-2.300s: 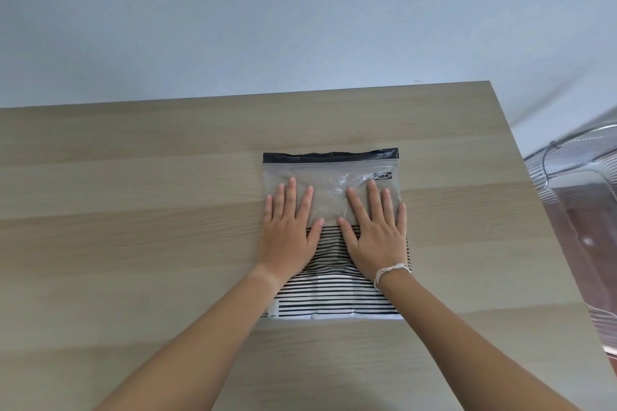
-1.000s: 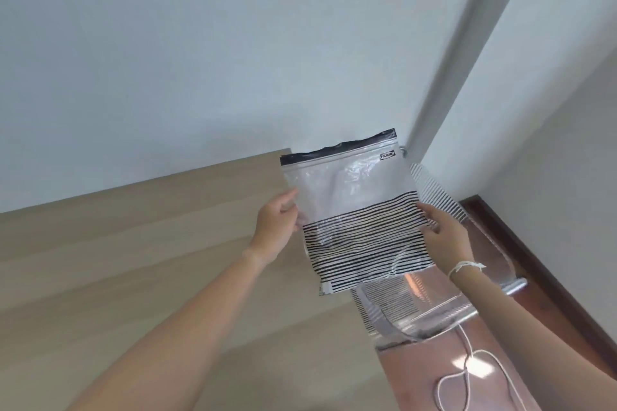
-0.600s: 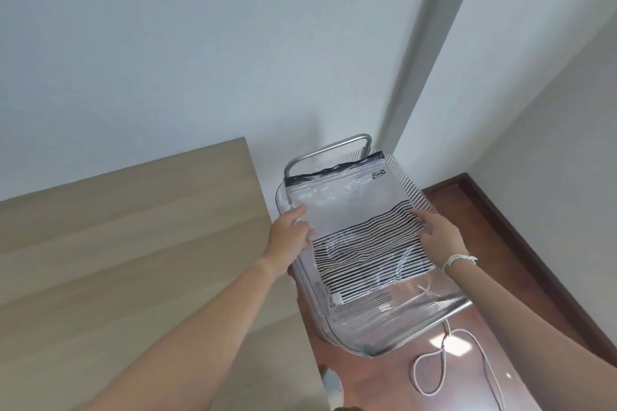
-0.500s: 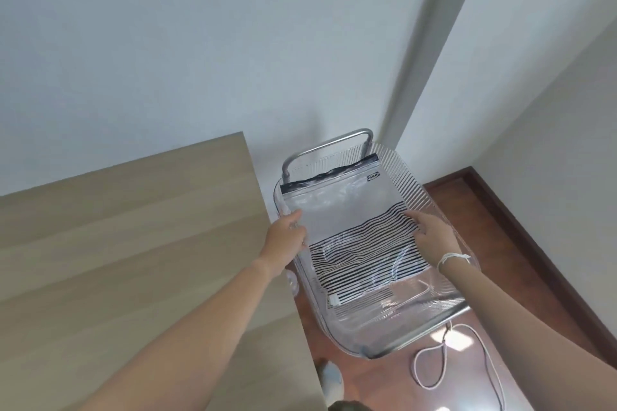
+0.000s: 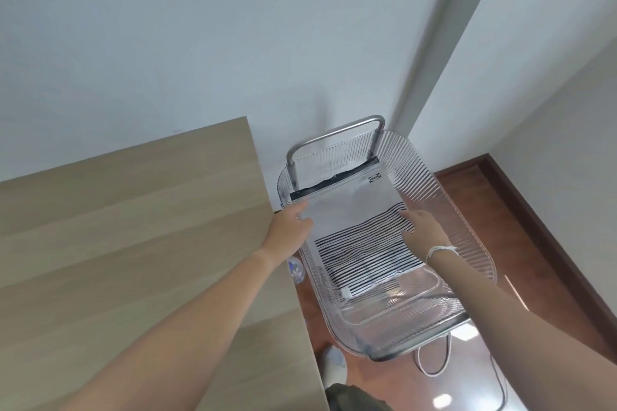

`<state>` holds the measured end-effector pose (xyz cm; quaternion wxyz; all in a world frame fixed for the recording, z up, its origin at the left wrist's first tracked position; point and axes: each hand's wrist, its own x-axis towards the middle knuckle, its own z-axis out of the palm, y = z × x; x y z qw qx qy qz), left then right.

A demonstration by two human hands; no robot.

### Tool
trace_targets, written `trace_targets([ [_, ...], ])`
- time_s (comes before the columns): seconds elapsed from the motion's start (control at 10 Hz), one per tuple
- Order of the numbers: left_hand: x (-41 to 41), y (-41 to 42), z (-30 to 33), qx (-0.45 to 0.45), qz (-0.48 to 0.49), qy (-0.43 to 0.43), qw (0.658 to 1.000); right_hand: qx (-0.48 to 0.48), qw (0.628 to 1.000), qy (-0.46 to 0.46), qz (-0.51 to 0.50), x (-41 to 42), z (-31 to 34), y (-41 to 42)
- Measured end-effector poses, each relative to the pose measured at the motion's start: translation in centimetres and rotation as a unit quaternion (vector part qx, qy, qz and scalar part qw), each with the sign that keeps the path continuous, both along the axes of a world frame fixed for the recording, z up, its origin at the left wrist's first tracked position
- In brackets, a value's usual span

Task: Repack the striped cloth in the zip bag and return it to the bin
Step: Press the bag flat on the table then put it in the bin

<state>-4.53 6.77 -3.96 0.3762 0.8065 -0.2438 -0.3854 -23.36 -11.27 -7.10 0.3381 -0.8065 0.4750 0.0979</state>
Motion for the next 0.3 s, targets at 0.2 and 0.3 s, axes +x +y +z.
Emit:
trace_targets([
  [0.2, 1.0, 1.8, 0.7, 0.0, -0.085, -0.116, 0.99, -0.025, 0.999, -0.043, 0.019, 1.7, 2.2, 1.9],
  [0.3, 1.8, 3.1, 1.6, -0.018, -0.075, -0.176, 0.981, -0.053, 0.994, -0.08, 0.046, 3.5, 3.8, 3.3],
])
